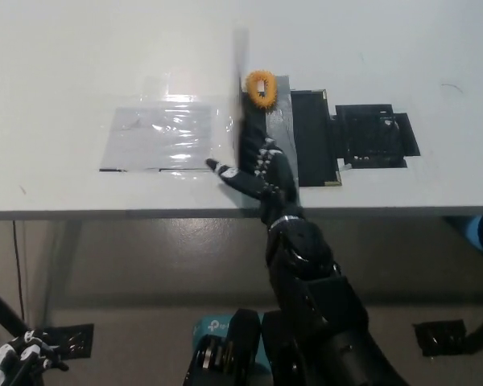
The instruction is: The robot uses its right hand to push the cover of the diary kept in the middle of the desk towards the left to open it
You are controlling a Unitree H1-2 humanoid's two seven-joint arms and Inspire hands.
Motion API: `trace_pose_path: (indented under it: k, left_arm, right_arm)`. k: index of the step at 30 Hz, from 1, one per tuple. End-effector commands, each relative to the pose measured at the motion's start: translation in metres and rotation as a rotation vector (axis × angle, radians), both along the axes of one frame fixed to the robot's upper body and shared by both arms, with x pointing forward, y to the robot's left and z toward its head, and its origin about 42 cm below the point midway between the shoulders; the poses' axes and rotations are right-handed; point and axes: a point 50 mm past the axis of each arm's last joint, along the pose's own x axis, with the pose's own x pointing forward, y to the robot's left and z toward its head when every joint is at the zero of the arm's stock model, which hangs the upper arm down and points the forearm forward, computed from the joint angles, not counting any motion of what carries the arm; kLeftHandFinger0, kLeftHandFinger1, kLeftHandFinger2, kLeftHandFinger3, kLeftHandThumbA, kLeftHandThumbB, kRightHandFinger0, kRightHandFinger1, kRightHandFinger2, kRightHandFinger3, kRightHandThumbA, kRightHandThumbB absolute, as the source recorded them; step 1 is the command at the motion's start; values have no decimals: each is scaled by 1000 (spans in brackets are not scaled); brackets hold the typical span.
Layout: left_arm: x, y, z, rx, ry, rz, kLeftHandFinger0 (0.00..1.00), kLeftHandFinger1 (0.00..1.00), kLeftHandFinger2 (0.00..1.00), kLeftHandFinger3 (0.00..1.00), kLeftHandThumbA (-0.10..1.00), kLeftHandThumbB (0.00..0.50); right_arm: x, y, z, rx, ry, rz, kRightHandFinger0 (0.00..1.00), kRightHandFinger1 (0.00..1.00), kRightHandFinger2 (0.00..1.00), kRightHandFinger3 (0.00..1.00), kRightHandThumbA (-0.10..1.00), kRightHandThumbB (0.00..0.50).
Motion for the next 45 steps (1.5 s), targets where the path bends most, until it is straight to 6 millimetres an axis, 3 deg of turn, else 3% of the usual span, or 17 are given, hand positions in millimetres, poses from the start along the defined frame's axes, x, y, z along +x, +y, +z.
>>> trace_pose_path:
  k: [1, 3, 7, 12, 14, 16, 19, 20, 22, 26, 27, 30, 35, 37, 41, 43, 45]
  left_arm:
    - [7, 7, 14, 42, -31, -38, 425, 499, 262, 357, 336, 500]
    - [8, 9, 15, 37, -35, -38, 408, 483, 253, 341, 325, 500]
    - [11, 12, 20, 66, -34, -48, 380, 469, 251, 323, 343, 500]
    - [12, 12, 24, 82, -37, -56, 407, 487, 268, 318, 350, 500]
    - [14, 13, 26, 93, -29, -58, 410, 488, 268, 316, 349, 500]
    - [15, 15, 29, 101, -33, -68, 420, 498, 276, 324, 352, 500]
    - [19, 13, 31, 114, -35, -77, 424, 501, 274, 332, 353, 500]
    - [19, 13, 32, 122, -37, -84, 428, 506, 281, 344, 363, 500]
    - [22, 12, 34, 139, -42, -98, 433, 513, 293, 359, 371, 500]
    - [28, 8, 36, 166, -43, -113, 438, 519, 300, 366, 398, 500]
    - [28, 8, 36, 163, -46, -112, 435, 518, 298, 364, 396, 500]
    - [31, 7, 38, 161, -45, -124, 441, 529, 307, 365, 381, 500]
    - [38, 1, 42, 184, -52, -151, 441, 527, 298, 358, 395, 500]
    - [42, -3, 44, 185, -54, -165, 450, 529, 288, 360, 411, 500]
    - [42, -9, 43, 182, -53, -175, 450, 529, 283, 360, 410, 500]
    - [41, -9, 43, 183, -52, -174, 460, 532, 286, 356, 416, 500]
    - [42, -8, 42, 186, -54, -176, 458, 530, 285, 354, 419, 500]
  right_arm:
    - [10, 15, 25, -250, -171, 160, 870, 871, 821, 906, 974, 190]
    - [14, 6, 24, -373, -221, 179, 1000, 895, 825, 903, 979, 214]
    - [23, -11, 26, -577, -291, 165, 1000, 898, 802, 869, 1000, 235]
    - [28, -38, 12, -788, -380, 218, 561, 588, 640, 764, 981, 181]
    - [31, -47, 7, -936, -356, 263, 299, 388, 531, 767, 1000, 262]
    - [31, -49, 6, -1002, -374, 281, 398, 496, 605, 821, 1000, 276]
    - [32, -50, 2, -1164, -412, 312, 147, 236, 407, 971, 1000, 314]
    - [32, -48, 1, -1196, -410, 334, 25, 46, 231, 990, 1000, 352]
    - [31, -41, -1, -1266, -413, 378, 67, 123, 264, 985, 1000, 373]
    - [21, -19, -9, -1328, -448, 436, 0, 11, 88, 767, 1000, 431]
    - [18, -10, -10, -1381, -464, 468, 28, 85, 171, 879, 1000, 463]
    - [5, 10, -14, -1411, -525, 515, 0, 0, 4, 988, 1000, 479]
    - [-8, 31, -17, -1444, -574, 564, 0, 39, 114, 865, 1000, 470]
    - [-9, 43, -14, -1445, -583, 583, 0, 0, 139, 949, 1000, 467]
    - [-13, 54, -13, -1475, -641, 589, 0, 70, 341, 646, 1000, 495]
    - [-14, 56, -14, -1489, -659, 608, 0, 181, 506, 731, 1000, 473]
    - [-14, 55, -17, -1501, -653, 628, 0, 151, 479, 710, 1000, 460]
